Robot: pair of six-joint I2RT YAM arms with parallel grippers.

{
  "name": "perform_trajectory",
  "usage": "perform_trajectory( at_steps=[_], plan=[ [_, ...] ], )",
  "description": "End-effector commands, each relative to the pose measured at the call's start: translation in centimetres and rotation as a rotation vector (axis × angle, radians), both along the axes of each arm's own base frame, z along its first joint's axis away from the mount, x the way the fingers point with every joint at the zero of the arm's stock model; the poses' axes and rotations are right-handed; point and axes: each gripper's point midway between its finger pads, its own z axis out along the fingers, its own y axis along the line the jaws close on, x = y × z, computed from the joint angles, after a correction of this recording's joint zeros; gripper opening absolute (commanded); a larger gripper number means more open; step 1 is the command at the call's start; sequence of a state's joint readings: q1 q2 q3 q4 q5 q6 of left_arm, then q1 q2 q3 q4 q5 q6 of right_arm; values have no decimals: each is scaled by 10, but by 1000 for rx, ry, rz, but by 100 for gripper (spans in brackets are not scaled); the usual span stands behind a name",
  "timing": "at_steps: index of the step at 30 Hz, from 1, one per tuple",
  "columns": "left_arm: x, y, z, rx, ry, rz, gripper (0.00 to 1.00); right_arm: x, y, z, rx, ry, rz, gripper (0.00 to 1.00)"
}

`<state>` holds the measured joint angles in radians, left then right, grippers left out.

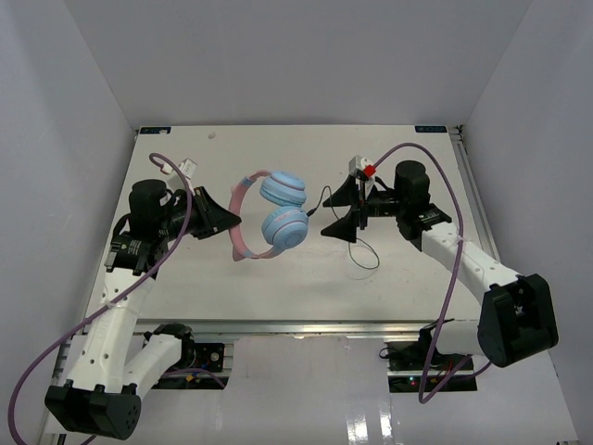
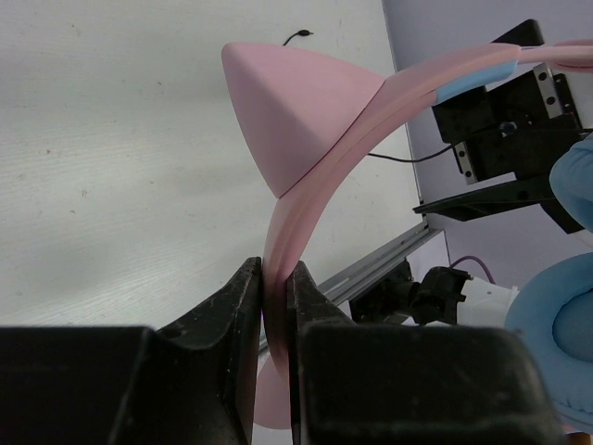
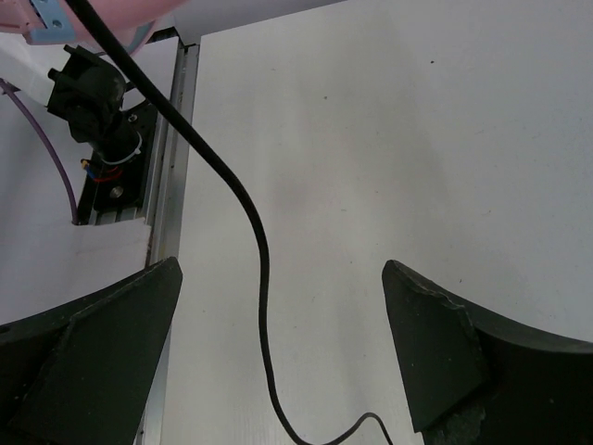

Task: Wrap the headphones

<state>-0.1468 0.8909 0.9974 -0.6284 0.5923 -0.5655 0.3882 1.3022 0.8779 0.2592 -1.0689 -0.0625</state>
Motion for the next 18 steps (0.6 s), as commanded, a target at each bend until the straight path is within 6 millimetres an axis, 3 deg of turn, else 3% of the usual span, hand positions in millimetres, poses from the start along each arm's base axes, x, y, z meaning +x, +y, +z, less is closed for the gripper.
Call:
perform_trajectory(
  at_steps=[1,3,6,8,10,13,15,18],
  plan=[
    [-11,-9,41,-84,-80,-41,0,-5,1,-3,4,-35,8,98],
    [-11,-10,44,-91,-84,-41,0,-10,0,-9,-4,-48,11,94],
    [-9,-9,48,-89,-96,-33,0,-14,-4,-16,-22,-69,3,81],
    [-7,-8,47,-81,-98,-23,0,-14,-7,-19,-45,-95,-10,64],
    [-5,-6,44,-72,-96,-12,0,-12,-10,-19,-70,-117,-27,40],
    [1,-2,34,-39,-94,11,0,-2,-19,-10,-123,-191,-101,19],
    [7,4,25,2,-99,36,0,9,-29,-1,-178,-262,-181,10],
    [19,13,6,73,-92,75,0,23,-46,19,-247,-359,-290,8]
  ],
)
